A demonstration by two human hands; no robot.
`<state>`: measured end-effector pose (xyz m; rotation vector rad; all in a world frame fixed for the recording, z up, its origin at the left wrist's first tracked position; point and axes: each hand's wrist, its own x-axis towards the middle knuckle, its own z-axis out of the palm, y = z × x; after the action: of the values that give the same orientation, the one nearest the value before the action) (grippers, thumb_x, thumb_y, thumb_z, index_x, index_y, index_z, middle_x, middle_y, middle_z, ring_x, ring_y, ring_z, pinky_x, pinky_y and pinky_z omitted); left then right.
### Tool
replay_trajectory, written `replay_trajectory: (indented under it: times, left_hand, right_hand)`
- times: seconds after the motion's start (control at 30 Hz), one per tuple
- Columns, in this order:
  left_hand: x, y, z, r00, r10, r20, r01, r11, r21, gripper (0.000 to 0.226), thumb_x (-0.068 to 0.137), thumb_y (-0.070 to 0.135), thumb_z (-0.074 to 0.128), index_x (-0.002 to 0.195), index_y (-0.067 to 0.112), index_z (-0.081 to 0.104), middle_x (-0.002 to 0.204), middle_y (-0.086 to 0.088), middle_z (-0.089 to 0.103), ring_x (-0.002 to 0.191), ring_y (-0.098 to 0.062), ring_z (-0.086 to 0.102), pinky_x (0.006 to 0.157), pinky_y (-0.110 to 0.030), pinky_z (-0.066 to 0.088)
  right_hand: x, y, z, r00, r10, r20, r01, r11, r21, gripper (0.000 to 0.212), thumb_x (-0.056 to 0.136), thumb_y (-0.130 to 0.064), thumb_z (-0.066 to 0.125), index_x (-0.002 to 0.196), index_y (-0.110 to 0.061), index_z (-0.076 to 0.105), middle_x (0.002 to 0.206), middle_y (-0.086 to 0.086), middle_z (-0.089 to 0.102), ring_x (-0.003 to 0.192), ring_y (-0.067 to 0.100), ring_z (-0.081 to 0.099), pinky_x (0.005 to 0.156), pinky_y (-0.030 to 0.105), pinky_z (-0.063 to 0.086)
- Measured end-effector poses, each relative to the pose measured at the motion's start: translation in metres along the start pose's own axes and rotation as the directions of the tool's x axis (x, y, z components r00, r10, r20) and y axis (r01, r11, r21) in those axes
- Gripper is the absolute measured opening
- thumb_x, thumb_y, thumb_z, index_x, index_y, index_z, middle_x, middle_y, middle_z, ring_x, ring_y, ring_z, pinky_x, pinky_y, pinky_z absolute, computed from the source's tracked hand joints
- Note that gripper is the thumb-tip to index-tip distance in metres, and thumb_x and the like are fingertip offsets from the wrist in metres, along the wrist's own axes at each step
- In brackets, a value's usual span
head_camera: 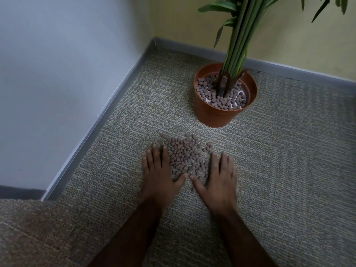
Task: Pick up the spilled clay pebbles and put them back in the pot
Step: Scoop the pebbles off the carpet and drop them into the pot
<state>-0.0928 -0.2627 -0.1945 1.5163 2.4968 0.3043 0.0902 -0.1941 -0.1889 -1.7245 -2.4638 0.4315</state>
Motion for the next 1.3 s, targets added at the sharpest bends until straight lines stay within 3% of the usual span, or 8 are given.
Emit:
replay_trajectory:
  times: [0.23,0.37,0.47,0.6,0.7,0.77,1.03,1.3]
  left_hand:
    - [0.026,-0.003,-0.006,0.983,0.185,-0.009,-0.185,0.981,-0.057,0.085,0.091,0.059,0.044,0.162,0.017,0.020,0.169,-0.012,0.016,0.158,-0.031,0.006,0.127,-0.051,0.007]
    - [0.036,0.001,-0.005,0.977,0.213,0.000,-0.213,0.976,-0.041,0.087,0.093,0.052,0.042,0.162,0.012,0.010,0.171,-0.013,0.002,0.158,-0.026,-0.006,0.128,-0.045,0.004]
    - [0.048,0.006,-0.007,0.979,0.203,0.019,-0.202,0.978,-0.053,0.086,0.093,0.046,0.046,0.162,0.009,0.011,0.171,-0.014,0.002,0.158,-0.025,-0.007,0.128,-0.041,0.001]
    - [0.050,0.007,-0.011,0.969,0.238,-0.059,-0.243,0.965,-0.097,0.071,0.089,0.040,0.053,0.152,0.011,0.038,0.159,-0.013,0.035,0.151,-0.032,0.024,0.125,-0.046,0.021]
    - [0.050,0.007,-0.010,0.960,0.250,-0.125,-0.261,0.962,-0.081,0.058,0.088,0.041,0.055,0.139,0.015,0.049,0.146,-0.011,0.045,0.137,-0.031,0.040,0.117,-0.046,0.032]
    - [0.052,0.009,-0.010,0.967,0.218,-0.134,-0.227,0.972,-0.057,0.051,0.087,0.043,0.056,0.130,0.017,0.051,0.141,-0.011,0.047,0.132,-0.031,0.043,0.113,-0.046,0.036]
    - [0.063,0.014,-0.016,0.964,0.226,-0.141,-0.230,0.973,-0.015,0.048,0.087,0.044,0.053,0.129,0.020,0.050,0.126,-0.009,0.049,0.115,-0.028,0.050,0.100,-0.043,0.044]
    - [0.062,0.026,-0.015,0.960,0.208,-0.189,-0.204,0.978,0.040,0.024,0.096,0.036,0.055,0.103,0.013,0.057,0.110,-0.013,0.054,0.085,-0.029,0.062,0.064,-0.041,0.050]
  right_hand:
    - [0.047,-0.014,0.005,0.952,-0.298,0.067,0.296,0.954,0.045,0.087,0.097,-0.074,0.036,0.167,-0.033,0.004,0.175,0.011,-0.004,0.161,0.031,-0.006,0.128,0.049,0.005]
    - [0.062,-0.021,0.003,0.925,-0.375,0.064,0.373,0.927,0.046,0.080,0.099,-0.062,0.040,0.167,-0.032,0.010,0.175,0.014,0.003,0.161,0.034,-0.004,0.127,0.050,0.009]
    - [0.067,-0.027,0.001,0.931,-0.363,0.046,0.362,0.932,0.020,0.072,0.101,-0.054,0.039,0.164,-0.023,0.026,0.171,0.019,0.018,0.159,0.039,0.011,0.125,0.053,0.019]
    - [0.069,-0.031,0.003,0.916,-0.398,-0.057,0.390,0.913,-0.120,0.053,0.100,-0.046,0.047,0.143,-0.016,0.051,0.144,0.017,0.050,0.133,0.036,0.046,0.106,0.051,0.042]
    - [0.067,-0.034,0.003,0.919,-0.371,-0.137,0.346,0.922,-0.175,0.035,0.095,-0.045,0.050,0.115,-0.018,0.057,0.115,0.009,0.056,0.102,0.028,0.050,0.085,0.047,0.044]
    - [0.067,-0.035,0.003,0.931,-0.338,-0.138,0.310,0.931,-0.191,0.028,0.096,-0.044,0.049,0.107,-0.019,0.055,0.108,0.008,0.056,0.098,0.027,0.050,0.078,0.046,0.047]
    - [0.073,-0.043,-0.005,0.961,-0.271,-0.064,0.248,0.938,-0.243,0.039,0.099,-0.044,0.038,0.114,-0.014,0.058,0.130,0.017,0.058,0.108,0.034,0.058,0.064,0.046,0.058]
    - [0.075,-0.043,-0.003,0.970,-0.232,-0.078,0.208,0.950,-0.235,0.029,0.104,-0.034,0.050,0.109,-0.009,0.064,0.132,0.021,0.063,0.104,0.038,0.063,0.057,0.045,0.059]
